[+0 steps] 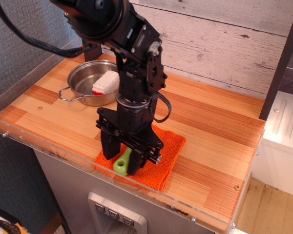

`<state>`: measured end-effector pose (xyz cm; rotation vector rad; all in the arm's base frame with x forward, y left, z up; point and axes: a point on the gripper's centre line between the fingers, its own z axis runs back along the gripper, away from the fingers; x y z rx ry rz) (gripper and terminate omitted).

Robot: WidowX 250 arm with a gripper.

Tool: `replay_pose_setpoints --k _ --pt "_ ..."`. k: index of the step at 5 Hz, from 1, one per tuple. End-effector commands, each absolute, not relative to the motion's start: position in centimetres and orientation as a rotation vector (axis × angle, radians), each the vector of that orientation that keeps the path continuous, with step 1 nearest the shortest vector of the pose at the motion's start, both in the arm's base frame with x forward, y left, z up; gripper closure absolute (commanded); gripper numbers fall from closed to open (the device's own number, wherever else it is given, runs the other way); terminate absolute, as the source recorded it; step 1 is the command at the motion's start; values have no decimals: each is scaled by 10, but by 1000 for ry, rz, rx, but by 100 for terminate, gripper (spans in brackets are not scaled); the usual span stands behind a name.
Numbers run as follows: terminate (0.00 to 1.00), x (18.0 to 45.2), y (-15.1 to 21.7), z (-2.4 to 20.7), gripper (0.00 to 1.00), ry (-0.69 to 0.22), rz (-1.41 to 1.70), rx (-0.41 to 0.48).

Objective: Move the green spatula to the left of the orange cloth

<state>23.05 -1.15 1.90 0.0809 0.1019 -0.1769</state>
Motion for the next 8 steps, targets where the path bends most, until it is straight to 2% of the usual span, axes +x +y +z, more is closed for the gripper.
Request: replay_pose_setpoints --k 1,2,3,4,5,6,8 --pt "0 234 -6 28 100 69 -178 80" --pt "0 234 -7 33 100 58 -190 75" --pt "0 232 -4 63 100 -4 -172 50" --pt "0 231 14 76 100 9 -93 55" --pt "0 230 39 64 100 65 -8 103" --pt "0 233 64 42 100 134 65 133" --pt "0 244 83 16 100 191 60 148"
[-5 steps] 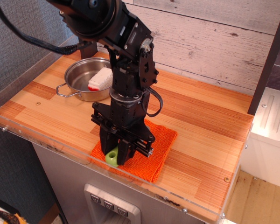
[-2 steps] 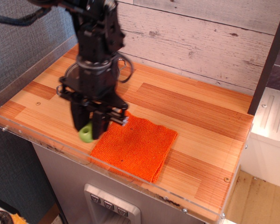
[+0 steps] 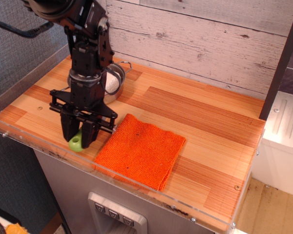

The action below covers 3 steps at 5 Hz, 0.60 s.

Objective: Move the green spatula to the left of the orange cloth

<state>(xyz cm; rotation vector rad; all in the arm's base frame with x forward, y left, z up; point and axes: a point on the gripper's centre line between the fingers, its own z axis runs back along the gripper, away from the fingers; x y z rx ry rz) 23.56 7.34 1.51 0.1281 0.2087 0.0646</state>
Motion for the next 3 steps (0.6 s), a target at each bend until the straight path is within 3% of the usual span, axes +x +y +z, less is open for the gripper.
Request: replay_pose_setpoints --k 1,3 --pt "0 244 80 17 0 193 19 157" --pt "0 237 68 63 0 2 -49 147"
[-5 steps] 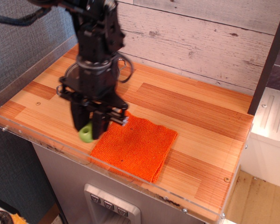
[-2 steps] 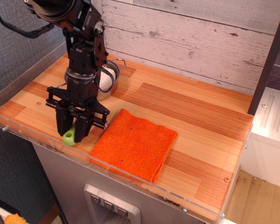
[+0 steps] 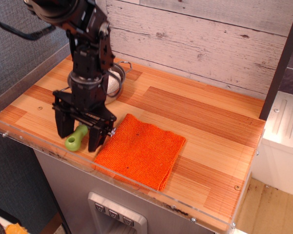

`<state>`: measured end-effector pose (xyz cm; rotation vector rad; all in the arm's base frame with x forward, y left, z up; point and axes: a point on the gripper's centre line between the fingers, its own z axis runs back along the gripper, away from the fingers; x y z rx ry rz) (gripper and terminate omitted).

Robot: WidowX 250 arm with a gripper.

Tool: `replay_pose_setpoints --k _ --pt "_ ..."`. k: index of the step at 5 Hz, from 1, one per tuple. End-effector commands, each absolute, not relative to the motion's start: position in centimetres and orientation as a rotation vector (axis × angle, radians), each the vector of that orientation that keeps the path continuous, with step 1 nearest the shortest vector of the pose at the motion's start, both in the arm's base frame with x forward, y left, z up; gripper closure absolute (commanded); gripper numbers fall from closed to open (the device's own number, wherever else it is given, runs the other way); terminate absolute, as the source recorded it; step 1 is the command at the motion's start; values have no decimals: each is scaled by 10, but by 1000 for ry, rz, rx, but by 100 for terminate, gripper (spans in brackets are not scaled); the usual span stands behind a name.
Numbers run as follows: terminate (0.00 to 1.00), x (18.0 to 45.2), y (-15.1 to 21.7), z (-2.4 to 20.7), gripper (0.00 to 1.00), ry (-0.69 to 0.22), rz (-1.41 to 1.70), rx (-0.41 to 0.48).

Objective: Move the green spatula to the left of the orange cloth

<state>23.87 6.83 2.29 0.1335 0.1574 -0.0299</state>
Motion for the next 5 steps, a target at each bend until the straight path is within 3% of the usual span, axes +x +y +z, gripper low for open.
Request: replay_pose_setpoints --k 1,3,4,5 --pt "0 235 65 83 0 -81 -32 106" --pt "0 239 60 82 0 -69 -53 38" --pt "0 244 62 84 0 -2 -182 41" --pt "100 244 62 84 0 -2 -182 41"
